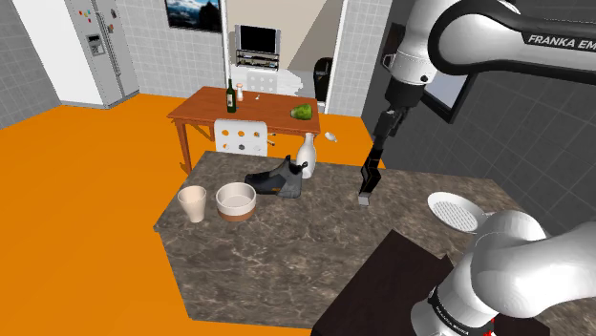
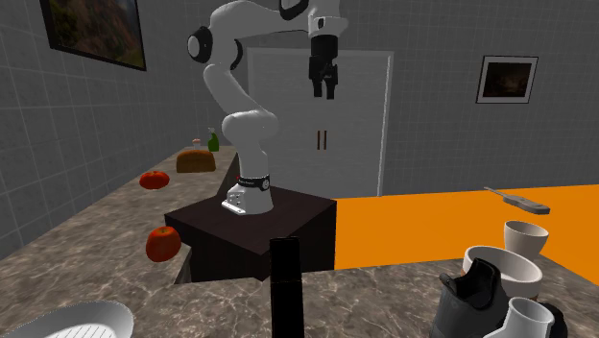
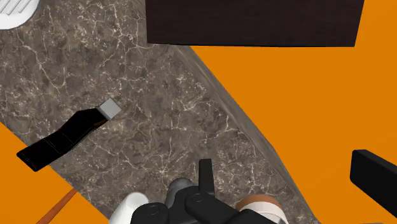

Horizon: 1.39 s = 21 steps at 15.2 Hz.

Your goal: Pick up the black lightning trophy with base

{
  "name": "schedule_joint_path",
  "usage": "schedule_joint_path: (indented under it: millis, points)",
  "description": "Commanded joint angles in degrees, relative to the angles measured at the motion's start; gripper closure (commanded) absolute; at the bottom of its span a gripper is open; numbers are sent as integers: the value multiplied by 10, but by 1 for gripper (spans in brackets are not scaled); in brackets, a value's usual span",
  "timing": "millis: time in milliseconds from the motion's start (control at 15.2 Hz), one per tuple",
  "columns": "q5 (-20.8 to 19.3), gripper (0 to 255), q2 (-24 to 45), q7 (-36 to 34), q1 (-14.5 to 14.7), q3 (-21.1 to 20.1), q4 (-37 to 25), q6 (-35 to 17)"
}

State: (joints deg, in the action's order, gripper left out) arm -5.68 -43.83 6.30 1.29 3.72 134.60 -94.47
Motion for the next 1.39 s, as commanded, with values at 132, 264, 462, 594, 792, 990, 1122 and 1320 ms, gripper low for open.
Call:
schedule_joint_path:
  millis: [132, 264, 462, 594, 792, 990, 1122, 1320]
  points:
    - [-6, 0, 23, -3, -11, 14, 8, -30]
    - [-12, 0, 48, -6, -22, 28, 15, -60]
    - [-19, 0, 89, -10, -37, 50, 20, -104]
    - [-23, 0, 118, -12, -46, 65, 21, -133]
    - [-25, 0, 165, -14, -60, 88, 18, -175]
    - [-23, 0, 214, -15, -71, 110, 10, -215]
    - [-19, 0, 249, -14, -79, 125, 2, -241]
    - [-8, 0, 303, -10, -89, 148, -13, -276]
